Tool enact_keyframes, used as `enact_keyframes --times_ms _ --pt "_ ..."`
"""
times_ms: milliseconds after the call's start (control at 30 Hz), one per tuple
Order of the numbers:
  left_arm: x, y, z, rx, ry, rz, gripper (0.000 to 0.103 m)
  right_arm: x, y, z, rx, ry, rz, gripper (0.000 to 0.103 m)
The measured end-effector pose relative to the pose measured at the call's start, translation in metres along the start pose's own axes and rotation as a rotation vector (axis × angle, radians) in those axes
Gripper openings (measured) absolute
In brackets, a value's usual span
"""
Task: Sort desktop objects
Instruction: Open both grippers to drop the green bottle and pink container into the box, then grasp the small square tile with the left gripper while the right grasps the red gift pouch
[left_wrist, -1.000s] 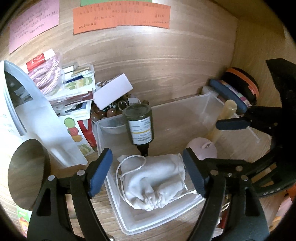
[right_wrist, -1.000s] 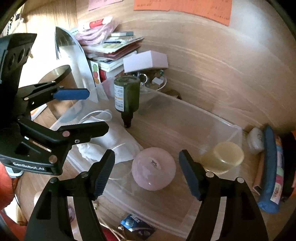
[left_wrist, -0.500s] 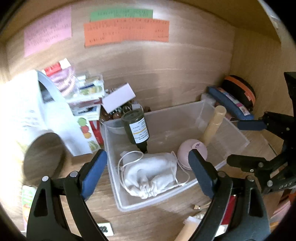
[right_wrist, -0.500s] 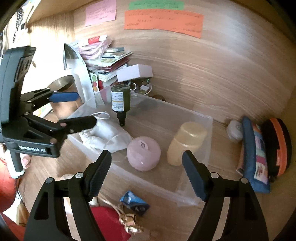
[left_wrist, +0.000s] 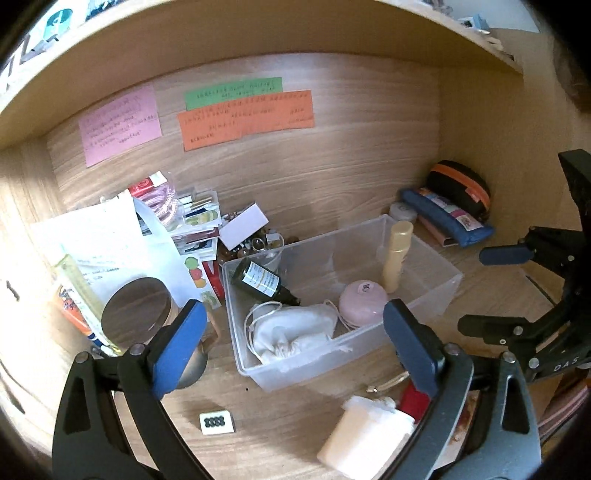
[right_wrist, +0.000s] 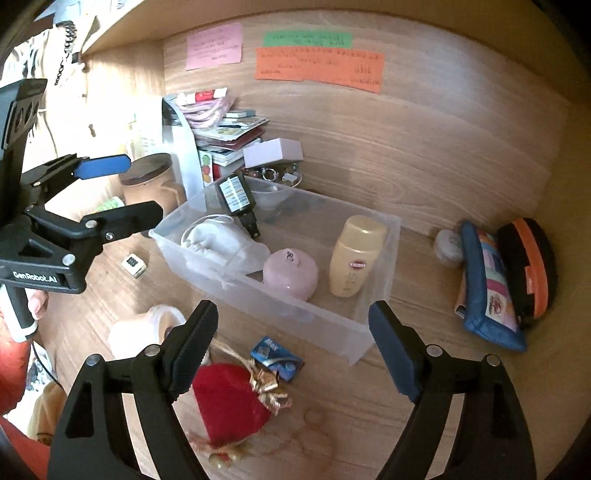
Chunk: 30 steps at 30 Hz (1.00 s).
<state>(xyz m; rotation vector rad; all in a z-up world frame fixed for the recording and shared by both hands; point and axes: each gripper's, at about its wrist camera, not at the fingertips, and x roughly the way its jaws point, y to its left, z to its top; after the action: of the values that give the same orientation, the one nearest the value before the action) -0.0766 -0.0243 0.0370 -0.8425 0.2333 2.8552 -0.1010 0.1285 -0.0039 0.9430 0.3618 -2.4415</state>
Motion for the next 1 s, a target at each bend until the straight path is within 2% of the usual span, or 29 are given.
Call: enact_keyframes --times_ms 133,300,367,533,667,1000 --pt "-0.016 0.006 -0.005 -0.022 -0.008 -0.016 0.098 -0.014 0.001 -0.009 -0.006 -0.023 0.003 0.082" --pt "-0.036 0.026 -0.012 -0.062 -0.023 0.011 0.100 -0.027 0.002 -0.022 -0.006 -0.046 0.001 0.083" --pt "-0.041 0.035 -0.021 -0.069 -0.018 0.043 0.101 -0.030 0.002 -0.028 0.002 -0.054 0.008 0.084" --pt "-0.032 0.057 -0.049 -0.093 0.062 0.091 0.101 -0.029 0.004 -0.045 0.018 -0.045 0.013 0.086" --pt "-0.009 0.074 -0.075 -0.123 0.164 0.118 0.101 -0.019 0.007 -0.058 0.035 -0.018 0.030 0.086" --pt "0.025 0.081 -0.107 -0.134 0.252 0.090 0.101 0.011 0.023 -0.086 0.017 0.080 0.060 0.086"
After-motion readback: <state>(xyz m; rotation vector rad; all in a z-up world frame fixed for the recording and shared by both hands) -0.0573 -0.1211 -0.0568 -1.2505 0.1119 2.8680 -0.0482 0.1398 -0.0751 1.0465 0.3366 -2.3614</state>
